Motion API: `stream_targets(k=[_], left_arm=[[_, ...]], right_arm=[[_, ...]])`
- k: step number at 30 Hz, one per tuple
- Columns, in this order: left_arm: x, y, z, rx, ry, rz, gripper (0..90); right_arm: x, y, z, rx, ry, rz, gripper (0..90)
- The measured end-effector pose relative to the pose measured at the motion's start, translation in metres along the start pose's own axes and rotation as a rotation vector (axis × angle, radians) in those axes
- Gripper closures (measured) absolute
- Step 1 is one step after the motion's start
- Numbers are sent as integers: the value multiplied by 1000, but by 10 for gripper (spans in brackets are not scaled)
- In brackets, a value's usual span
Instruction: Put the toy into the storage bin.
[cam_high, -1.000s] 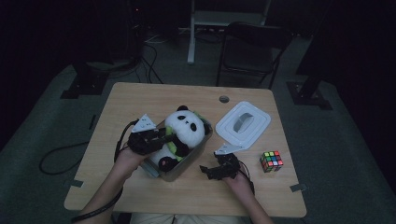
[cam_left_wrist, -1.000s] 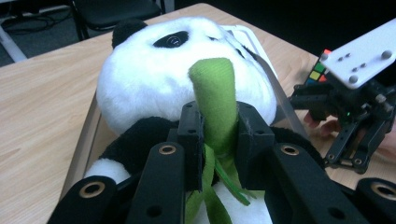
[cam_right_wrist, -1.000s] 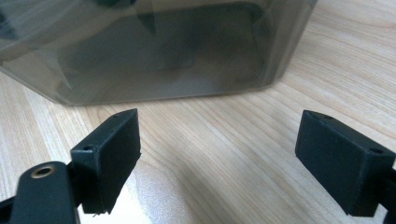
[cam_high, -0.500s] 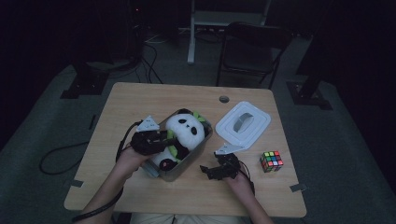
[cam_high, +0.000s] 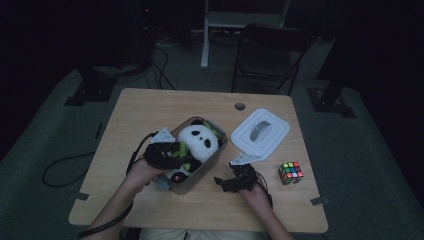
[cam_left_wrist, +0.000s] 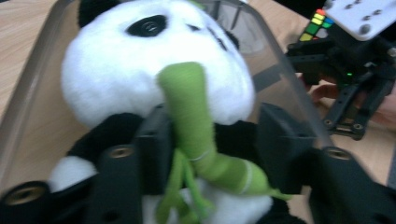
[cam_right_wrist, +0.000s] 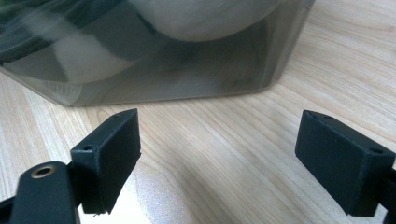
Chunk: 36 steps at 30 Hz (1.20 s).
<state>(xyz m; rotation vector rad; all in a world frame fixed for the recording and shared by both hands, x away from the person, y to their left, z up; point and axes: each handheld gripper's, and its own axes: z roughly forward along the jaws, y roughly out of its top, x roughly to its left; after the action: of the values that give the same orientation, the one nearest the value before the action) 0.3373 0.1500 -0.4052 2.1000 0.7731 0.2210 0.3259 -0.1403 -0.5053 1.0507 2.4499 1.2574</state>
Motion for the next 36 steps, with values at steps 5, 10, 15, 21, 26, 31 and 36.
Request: stream_targets(k=[5, 10, 15, 21, 26, 31, 36], left_arm=[[-1, 2, -7, -24, 0, 9, 248], [8, 4, -21, -66, 61, -5, 100], [17, 4, -33, -88, 99, -1, 3], [29, 1, -44, -148, 135, 13, 4], [43, -4, -49, -186, 176, 7, 5], [59, -12, -49, -213, 232, -22, 5], [87, -28, -42, -210, 312, -85, 5]], right_arm=[[0, 2, -2, -5, -6, -1, 139], [-2, 2, -4, -5, -7, 0, 139], [-3, 4, -6, -10, -16, 2, 139], [-3, 4, -6, -11, -16, 3, 139], [-3, 2, -5, -7, -15, 3, 139], [-3, 2, -5, -4, -15, 3, 139], [-3, 2, -5, -5, -16, 6, 139]])
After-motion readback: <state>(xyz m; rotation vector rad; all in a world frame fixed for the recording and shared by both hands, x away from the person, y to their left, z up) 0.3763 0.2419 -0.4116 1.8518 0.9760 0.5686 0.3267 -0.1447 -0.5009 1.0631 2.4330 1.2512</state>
